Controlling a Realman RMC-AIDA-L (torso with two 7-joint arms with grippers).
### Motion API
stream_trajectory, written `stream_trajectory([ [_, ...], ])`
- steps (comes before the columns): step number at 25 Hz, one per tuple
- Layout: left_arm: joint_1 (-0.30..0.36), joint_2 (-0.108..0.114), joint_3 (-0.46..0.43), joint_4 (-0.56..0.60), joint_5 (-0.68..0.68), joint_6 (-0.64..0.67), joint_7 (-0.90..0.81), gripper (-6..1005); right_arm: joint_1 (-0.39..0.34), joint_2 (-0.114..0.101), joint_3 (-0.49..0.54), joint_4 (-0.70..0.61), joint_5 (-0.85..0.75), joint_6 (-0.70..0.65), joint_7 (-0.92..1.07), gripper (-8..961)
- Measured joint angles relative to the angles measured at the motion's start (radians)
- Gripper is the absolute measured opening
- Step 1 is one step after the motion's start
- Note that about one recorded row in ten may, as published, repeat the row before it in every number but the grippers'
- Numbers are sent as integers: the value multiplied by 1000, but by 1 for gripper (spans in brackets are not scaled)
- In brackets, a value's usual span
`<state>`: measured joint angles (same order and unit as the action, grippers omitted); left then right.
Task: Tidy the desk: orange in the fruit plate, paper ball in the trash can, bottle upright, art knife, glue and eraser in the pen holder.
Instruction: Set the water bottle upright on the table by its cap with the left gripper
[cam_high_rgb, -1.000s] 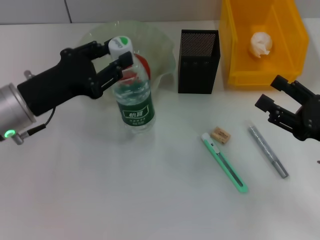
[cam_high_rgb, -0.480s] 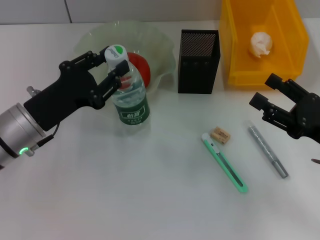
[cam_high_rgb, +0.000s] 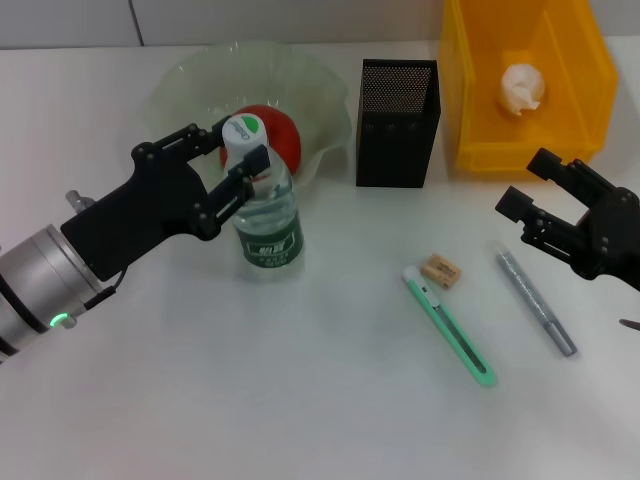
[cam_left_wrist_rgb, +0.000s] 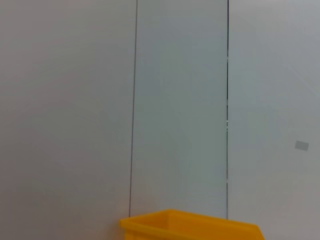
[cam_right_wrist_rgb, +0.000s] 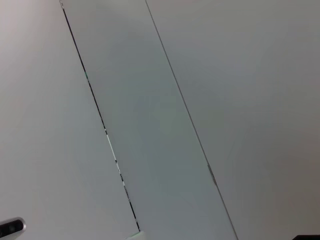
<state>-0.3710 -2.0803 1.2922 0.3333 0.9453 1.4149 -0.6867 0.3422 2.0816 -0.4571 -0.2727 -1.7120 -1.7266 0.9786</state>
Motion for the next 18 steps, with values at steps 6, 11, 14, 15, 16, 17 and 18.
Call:
stream_trajectory([
  [6,3,0,6,-6,-1,19,3,509,0,1,0,3,0,0,-1,846],
  [11,9,0,4,-9,-2,39,-1,616,2,1,0,13,0,-1,-13,846],
  [14,13,0,-5,-23,-19,76,-1,681,2,2,0,13,0,-1,-14,845],
  [15,14,1,-7,-32,-33,91,0,702,3,2,-1,13,0,-1,-16,845],
  [16,17,2,-8,-41,-60,114,-1,724,4,2,-1,13,0,-2,-17,845],
  [17,20,4,-8,-45,-71,123,-2,745,5,2,-1,13,0,-3,-18,845],
  [18,29,7,-9,-50,-98,149,-11,767,6,1,0,14,0,-6,-19,845],
])
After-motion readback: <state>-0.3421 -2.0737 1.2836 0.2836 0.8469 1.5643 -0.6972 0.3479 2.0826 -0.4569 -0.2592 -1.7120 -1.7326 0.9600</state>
